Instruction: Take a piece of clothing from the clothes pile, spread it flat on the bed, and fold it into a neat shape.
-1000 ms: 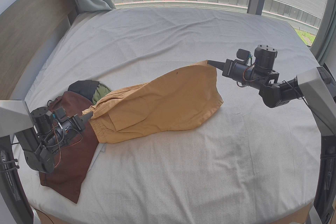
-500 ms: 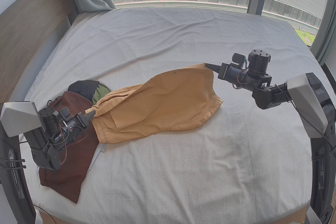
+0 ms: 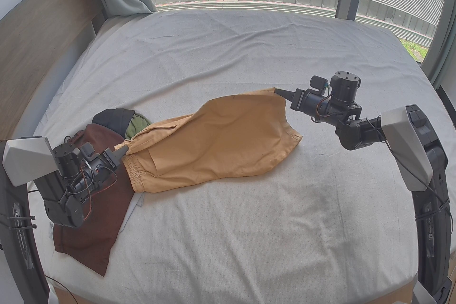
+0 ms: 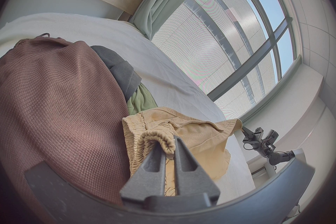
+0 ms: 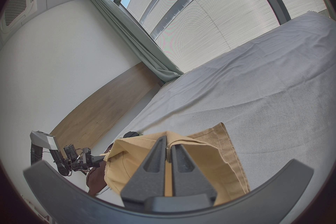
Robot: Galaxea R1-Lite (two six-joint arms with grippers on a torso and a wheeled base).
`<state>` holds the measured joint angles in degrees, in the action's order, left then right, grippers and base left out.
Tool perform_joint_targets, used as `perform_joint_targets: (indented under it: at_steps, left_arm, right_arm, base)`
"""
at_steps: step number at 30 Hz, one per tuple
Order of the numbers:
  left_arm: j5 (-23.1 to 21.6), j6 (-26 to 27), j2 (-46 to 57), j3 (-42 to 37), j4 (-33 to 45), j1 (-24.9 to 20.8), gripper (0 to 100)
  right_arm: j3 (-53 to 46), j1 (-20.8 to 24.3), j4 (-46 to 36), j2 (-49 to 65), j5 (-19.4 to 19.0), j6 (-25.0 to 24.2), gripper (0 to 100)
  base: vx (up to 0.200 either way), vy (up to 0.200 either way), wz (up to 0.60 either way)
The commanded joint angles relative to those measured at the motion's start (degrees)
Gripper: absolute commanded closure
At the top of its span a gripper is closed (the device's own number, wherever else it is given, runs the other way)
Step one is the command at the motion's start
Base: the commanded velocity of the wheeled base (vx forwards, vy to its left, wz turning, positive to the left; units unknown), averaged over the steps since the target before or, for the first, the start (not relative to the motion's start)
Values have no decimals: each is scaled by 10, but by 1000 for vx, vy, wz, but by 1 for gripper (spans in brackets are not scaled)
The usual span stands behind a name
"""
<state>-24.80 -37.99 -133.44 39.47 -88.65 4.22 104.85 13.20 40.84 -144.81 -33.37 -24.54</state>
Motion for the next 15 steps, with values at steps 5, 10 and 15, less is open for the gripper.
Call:
perform_joint_targets:
  at_steps: [5, 10, 15]
  left_arm:
    - [-1, -1, -2, 1, 0, 0, 100]
    - [0, -5, -2, 16, 0, 4, 0]
    - [21, -14, 2, 35, 0, 11, 0]
  right_arm:
    - [18, -2, 1, -12, 0, 0, 100]
    - [36, -3, 1, -21, 1, -1, 0]
    - [36, -3, 1, -25, 17, 0, 0]
  base:
    - [0, 0, 0]
    - [0, 0, 0]
    - [0, 0, 0]
